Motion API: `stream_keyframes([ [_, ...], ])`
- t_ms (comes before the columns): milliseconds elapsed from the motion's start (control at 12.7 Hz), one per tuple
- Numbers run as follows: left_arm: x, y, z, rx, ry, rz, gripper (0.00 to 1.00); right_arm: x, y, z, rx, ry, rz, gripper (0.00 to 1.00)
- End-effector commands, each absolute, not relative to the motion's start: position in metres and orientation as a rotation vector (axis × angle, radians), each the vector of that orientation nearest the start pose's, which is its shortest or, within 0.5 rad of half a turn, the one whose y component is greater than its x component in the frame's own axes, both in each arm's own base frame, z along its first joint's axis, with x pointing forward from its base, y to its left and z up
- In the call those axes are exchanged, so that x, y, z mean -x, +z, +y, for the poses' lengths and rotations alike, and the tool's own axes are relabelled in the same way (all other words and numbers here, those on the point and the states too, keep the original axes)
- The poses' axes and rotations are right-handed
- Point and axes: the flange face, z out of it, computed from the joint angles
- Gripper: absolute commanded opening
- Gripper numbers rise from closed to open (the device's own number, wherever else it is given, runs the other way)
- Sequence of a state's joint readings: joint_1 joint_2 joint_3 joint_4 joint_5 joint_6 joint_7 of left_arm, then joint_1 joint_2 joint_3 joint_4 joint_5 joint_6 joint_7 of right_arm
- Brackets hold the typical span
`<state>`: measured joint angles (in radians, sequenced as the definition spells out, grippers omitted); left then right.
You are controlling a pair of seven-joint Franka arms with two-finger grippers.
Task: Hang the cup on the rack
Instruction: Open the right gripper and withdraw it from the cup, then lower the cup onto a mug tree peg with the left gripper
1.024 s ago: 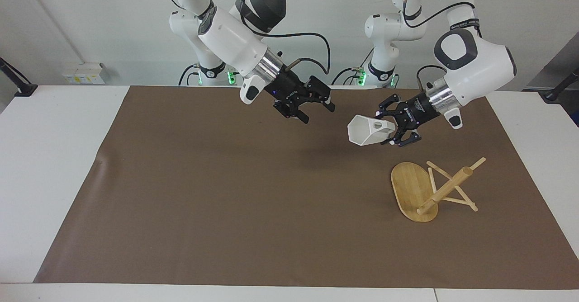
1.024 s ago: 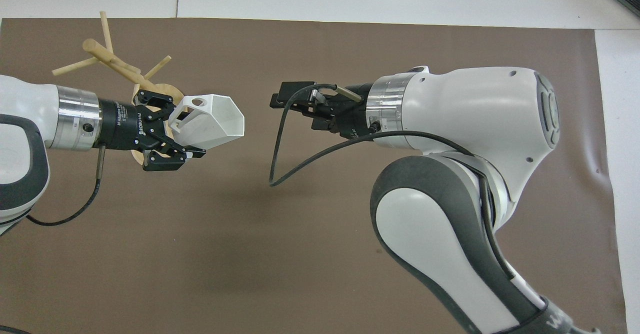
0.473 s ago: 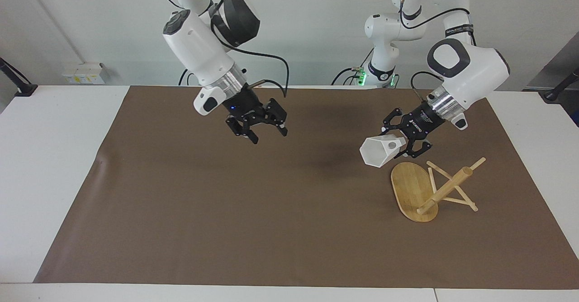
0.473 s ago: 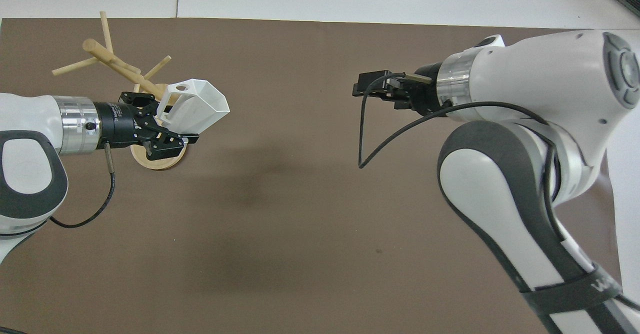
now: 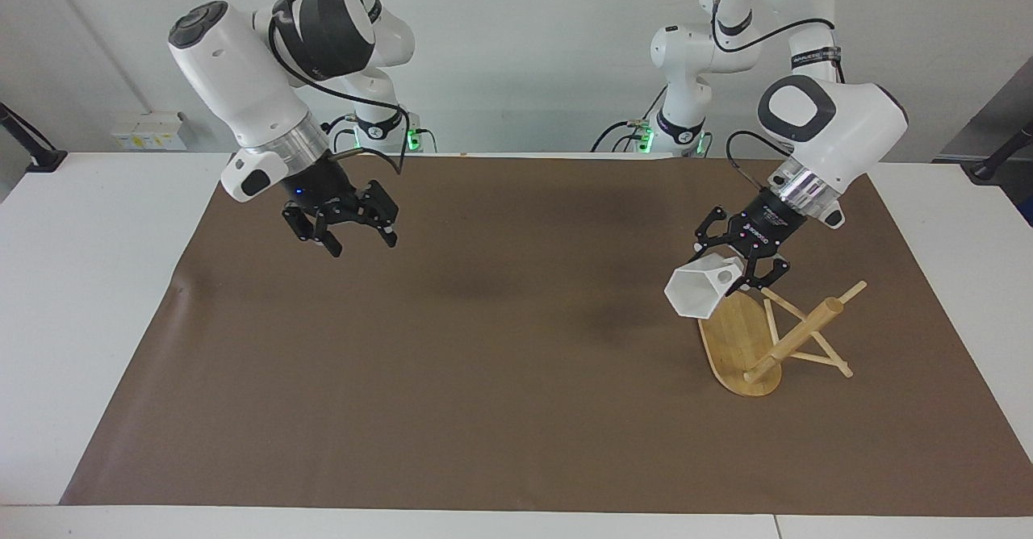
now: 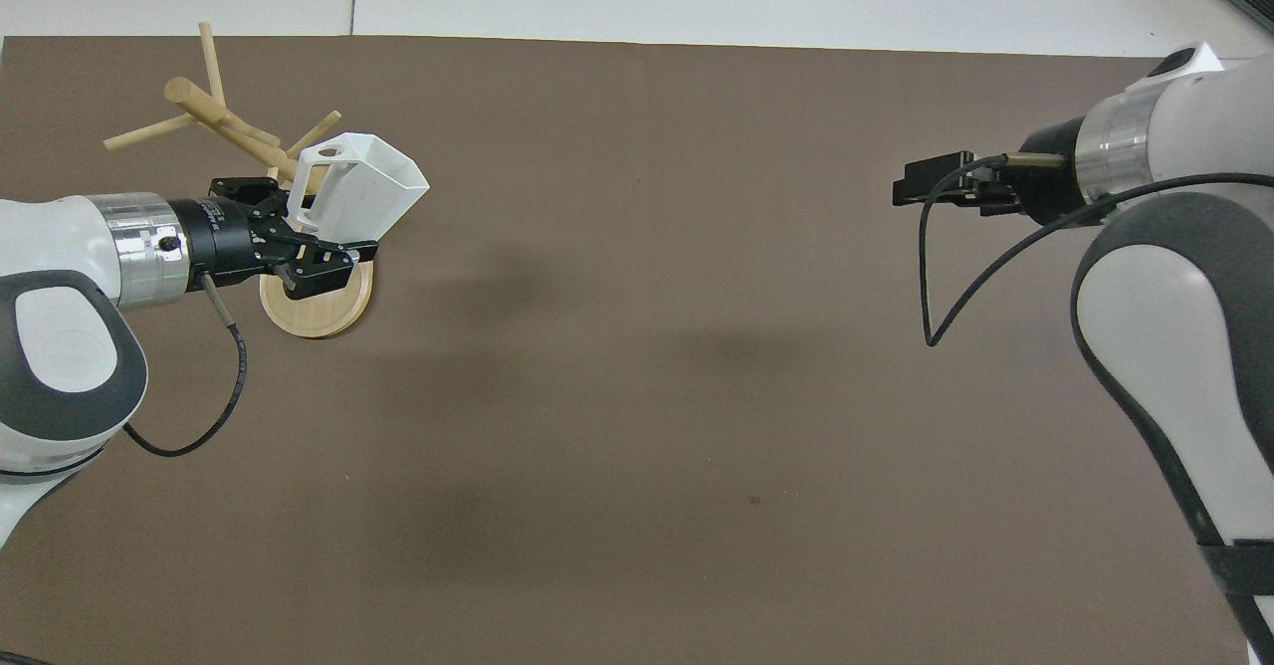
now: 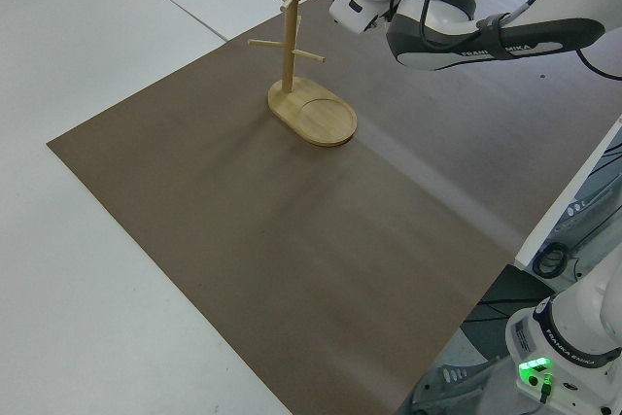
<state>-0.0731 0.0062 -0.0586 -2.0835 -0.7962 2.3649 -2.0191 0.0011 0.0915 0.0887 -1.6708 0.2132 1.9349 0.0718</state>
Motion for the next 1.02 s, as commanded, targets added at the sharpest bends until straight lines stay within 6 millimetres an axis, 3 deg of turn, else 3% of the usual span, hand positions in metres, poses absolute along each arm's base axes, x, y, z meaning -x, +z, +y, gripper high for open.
stream_keyframes([
  [0, -0.560, 0.459, -0.080, -0.871, -0.534, 2.402, 0.00, -0.598, 0.568, 0.039, 3.003, -0.216, 0.050, 1.00],
  [158, -0.562, 0.460, -0.078, -0.844, -0.519, 2.402, 0.00, -0.595, 0.570, 0.012, 3.079, -0.199, 0.056, 1.00],
  [473, -0.566, 0.460, -0.074, -0.780, -0.488, 2.403, 0.00, -0.584, 0.596, -0.027, 3.118, -0.128, 0.050, 1.00],
  [945, -0.569, 0.458, -0.072, -0.676, -0.460, 2.414, 0.00, -0.569, 0.623, -0.061, 3.122, -0.034, 0.122, 1.00],
])
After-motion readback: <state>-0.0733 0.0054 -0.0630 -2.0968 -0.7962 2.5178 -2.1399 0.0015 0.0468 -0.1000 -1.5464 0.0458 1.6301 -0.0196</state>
